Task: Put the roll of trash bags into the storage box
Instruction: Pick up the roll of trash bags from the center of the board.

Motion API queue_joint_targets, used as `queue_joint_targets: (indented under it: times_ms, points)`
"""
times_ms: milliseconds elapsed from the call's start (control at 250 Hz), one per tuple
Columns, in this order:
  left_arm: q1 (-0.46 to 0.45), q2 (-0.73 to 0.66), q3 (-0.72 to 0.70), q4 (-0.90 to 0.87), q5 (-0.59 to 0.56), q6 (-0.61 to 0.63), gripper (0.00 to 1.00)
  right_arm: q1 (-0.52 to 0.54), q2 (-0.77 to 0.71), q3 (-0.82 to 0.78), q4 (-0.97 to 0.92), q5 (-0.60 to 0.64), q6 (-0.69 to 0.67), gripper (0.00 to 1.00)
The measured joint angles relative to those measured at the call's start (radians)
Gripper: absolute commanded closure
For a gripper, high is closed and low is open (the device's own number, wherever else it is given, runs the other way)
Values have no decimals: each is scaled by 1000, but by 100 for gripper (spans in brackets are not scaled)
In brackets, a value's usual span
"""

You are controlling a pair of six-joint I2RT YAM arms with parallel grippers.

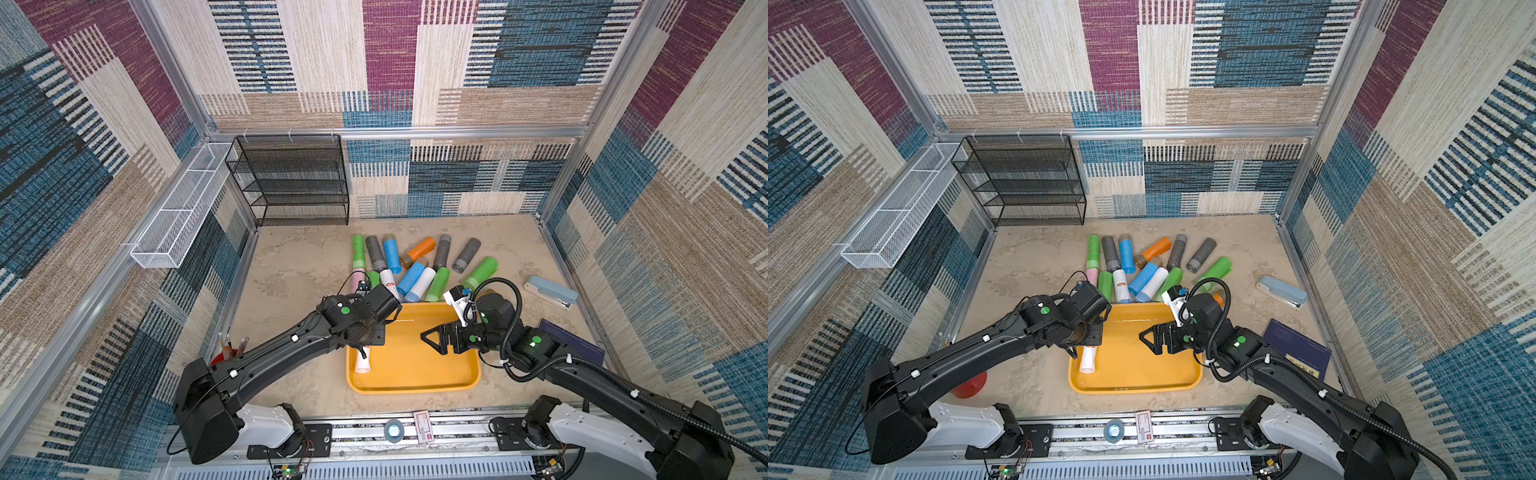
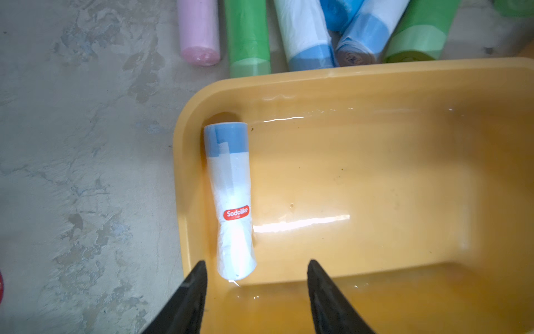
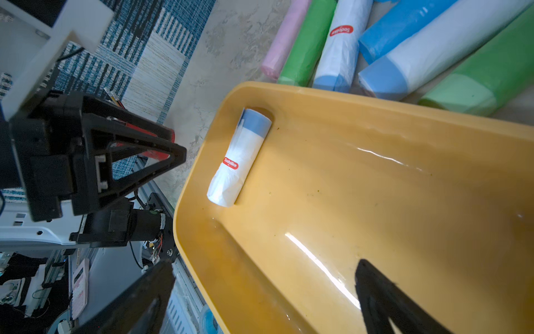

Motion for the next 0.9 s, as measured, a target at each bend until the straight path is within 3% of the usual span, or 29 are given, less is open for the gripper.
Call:
queue_joint_targets:
  times_ms: [128,244,364,540,660,760,904]
  points:
    - [2,-48,14,1,44,27,20,-2,-5,16,5,-7,0,1]
    - [2,-97,24,0,48,48,16,-3,-5,25,5,-8,0,1]
    - [29,-129,25,0,48,74,19,-4,-5,25,14,-14,0,1]
    - [155,-103,42,-1,75,137,22,-4,18,23,63,-36,24,1]
    - [241,-33,78,-1,101,186,24,-4,53,23,99,-45,43,1]
    - [302,48,114,10,127,226,33,-4,87,23,130,-51,50,1]
    - [375,197,178,41,152,277,35,-4,144,27,153,-60,52,1]
